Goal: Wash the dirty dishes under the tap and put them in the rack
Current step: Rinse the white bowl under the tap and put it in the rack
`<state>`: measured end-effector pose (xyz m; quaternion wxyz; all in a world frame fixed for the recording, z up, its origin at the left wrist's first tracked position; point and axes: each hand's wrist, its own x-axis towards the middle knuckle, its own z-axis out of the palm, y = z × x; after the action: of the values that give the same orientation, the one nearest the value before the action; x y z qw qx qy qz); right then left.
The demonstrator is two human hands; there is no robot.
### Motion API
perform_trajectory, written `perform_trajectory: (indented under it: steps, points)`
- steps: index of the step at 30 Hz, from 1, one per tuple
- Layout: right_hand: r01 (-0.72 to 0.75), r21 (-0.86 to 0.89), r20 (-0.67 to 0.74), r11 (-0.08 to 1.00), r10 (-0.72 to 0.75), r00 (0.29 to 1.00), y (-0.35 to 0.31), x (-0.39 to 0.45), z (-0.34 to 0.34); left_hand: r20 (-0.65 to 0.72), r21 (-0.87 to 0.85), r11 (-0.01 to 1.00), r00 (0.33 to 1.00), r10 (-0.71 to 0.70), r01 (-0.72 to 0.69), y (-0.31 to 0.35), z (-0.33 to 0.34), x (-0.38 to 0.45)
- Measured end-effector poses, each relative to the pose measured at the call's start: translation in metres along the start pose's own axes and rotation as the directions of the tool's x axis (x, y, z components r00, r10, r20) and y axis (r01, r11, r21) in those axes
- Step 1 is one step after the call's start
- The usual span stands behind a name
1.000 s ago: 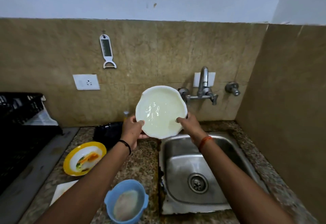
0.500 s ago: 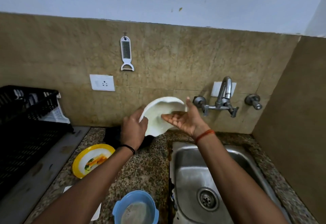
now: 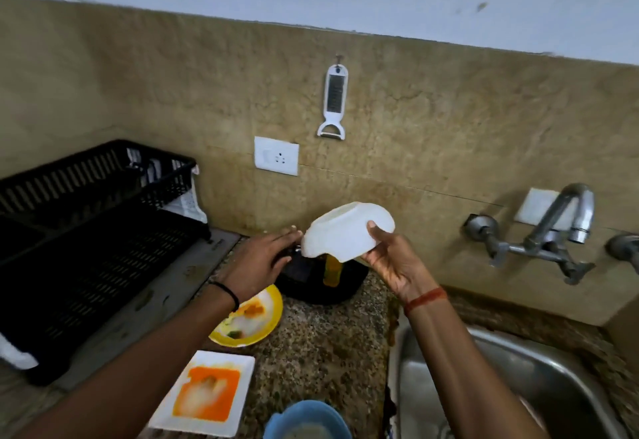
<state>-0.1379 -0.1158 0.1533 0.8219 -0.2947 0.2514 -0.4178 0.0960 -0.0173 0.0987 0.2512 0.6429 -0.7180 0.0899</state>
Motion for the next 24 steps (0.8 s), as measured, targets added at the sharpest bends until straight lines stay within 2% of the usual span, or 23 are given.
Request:
perform_trajectory:
  steps: [2,5,8,11,13,15,18,24]
  points:
    - [-0.003,-0.035,0.021,0.999,0.004,1.000,0.021,0.024,0.014,-0.043,0.079,0.994,0.996,-0.078,0.081,-0.041,-0.016,0.002]
    - [-0.064,-0.073,0.060,0.995,0.068,0.996,0.057,0.061,0.044,-0.119,0.200,0.939,0.958,-0.261,0.280,-0.104,-0.044,0.002]
    - [-0.137,-0.114,0.129,0.984,0.151,0.980,0.103,0.095,0.083,-0.145,0.308,0.828,0.883,-0.446,0.468,-0.171,-0.071,-0.005]
    - [-0.199,-0.153,0.189,0.968,0.227,0.955,0.155,0.124,0.121,-0.073,0.390,0.699,0.776,-0.626,0.600,-0.230,-0.090,-0.026]
    - [-0.231,-0.158,0.194,0.960,0.259,0.946,0.188,0.141,0.136,-0.003,0.353,0.704,0.753,-0.658,0.616,-0.249,-0.095,-0.035]
    - [-0.275,-0.157,0.201,0.949,0.303,0.932,0.217,0.159,0.148,-0.008,0.307,0.726,0.764,-0.645,0.616,-0.261,-0.096,-0.033]
    - [-0.340,-0.168,0.232,0.925,0.373,0.898,0.252,0.179,0.161,0.002,0.220,0.721,0.738,-0.674,0.658,-0.269,-0.099,-0.024]
    - [-0.462,-0.138,0.284,0.876,0.482,0.829,0.303,0.225,0.176,0.186,-0.047,0.641,0.637,-0.748,0.766,-0.293,-0.116,-0.026]
